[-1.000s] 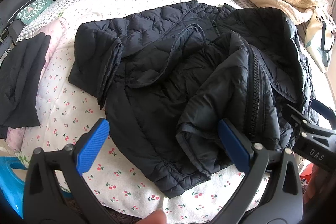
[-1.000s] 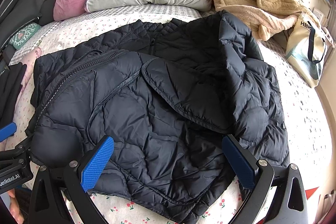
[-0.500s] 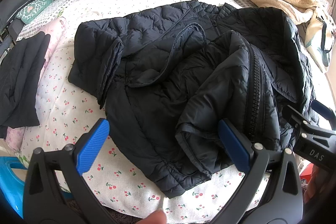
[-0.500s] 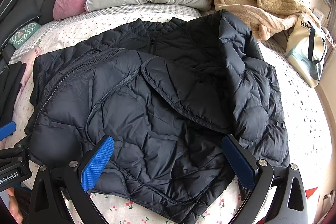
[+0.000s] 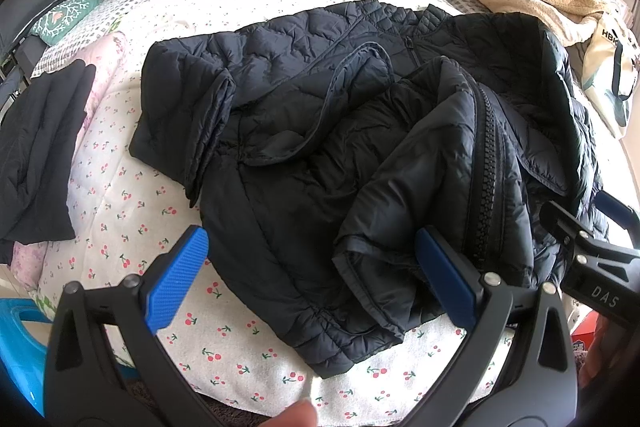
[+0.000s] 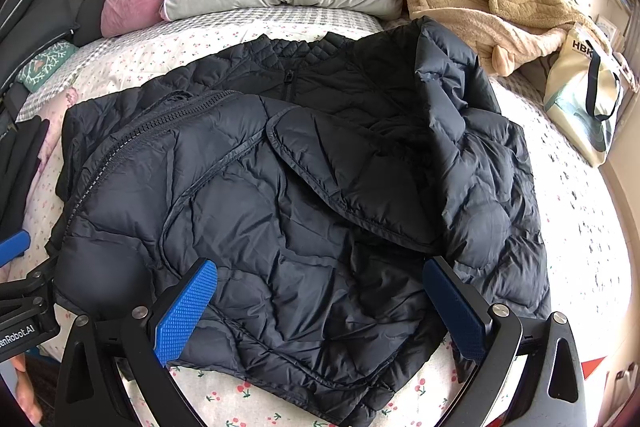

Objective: Fold large clothes

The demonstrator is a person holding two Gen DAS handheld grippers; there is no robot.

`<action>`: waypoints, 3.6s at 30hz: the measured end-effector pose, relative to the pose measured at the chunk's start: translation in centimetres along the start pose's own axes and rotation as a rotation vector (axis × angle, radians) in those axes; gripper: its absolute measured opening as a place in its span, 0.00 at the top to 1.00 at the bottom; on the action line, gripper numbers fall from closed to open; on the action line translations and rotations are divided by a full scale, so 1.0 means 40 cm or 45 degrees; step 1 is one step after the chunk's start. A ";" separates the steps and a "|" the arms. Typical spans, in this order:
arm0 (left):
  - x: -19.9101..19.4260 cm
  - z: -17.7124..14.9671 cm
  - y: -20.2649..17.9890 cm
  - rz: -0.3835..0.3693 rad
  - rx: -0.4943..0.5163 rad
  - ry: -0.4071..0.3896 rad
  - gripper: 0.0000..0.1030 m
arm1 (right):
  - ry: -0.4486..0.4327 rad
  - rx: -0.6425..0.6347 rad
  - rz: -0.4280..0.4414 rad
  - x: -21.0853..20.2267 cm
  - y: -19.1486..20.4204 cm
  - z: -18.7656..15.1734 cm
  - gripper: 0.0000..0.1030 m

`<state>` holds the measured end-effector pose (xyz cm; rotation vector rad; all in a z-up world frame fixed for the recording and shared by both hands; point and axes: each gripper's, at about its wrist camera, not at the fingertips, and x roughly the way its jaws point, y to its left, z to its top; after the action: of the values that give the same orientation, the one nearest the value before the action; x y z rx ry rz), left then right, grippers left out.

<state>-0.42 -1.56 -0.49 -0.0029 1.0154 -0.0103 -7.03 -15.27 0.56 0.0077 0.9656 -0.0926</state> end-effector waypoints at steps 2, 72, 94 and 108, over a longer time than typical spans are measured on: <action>0.000 -0.001 0.000 -0.001 -0.002 0.003 0.00 | 0.000 0.000 0.000 0.000 -0.002 -0.002 0.00; 0.322 0.677 0.639 0.512 -0.182 -0.149 0.97 | -0.195 0.164 -0.527 0.153 -0.577 0.560 0.94; 0.754 0.633 0.453 -0.229 0.106 0.201 0.22 | 0.031 0.388 -0.301 0.409 -0.739 0.519 0.73; 0.537 0.641 0.336 0.006 0.114 -0.178 0.91 | -0.136 0.179 -0.392 0.363 -0.646 0.518 0.93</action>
<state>32.77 11.62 -5.30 0.0795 0.8743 -0.0507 16.05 -43.11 1.30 -0.0165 0.8465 -0.4400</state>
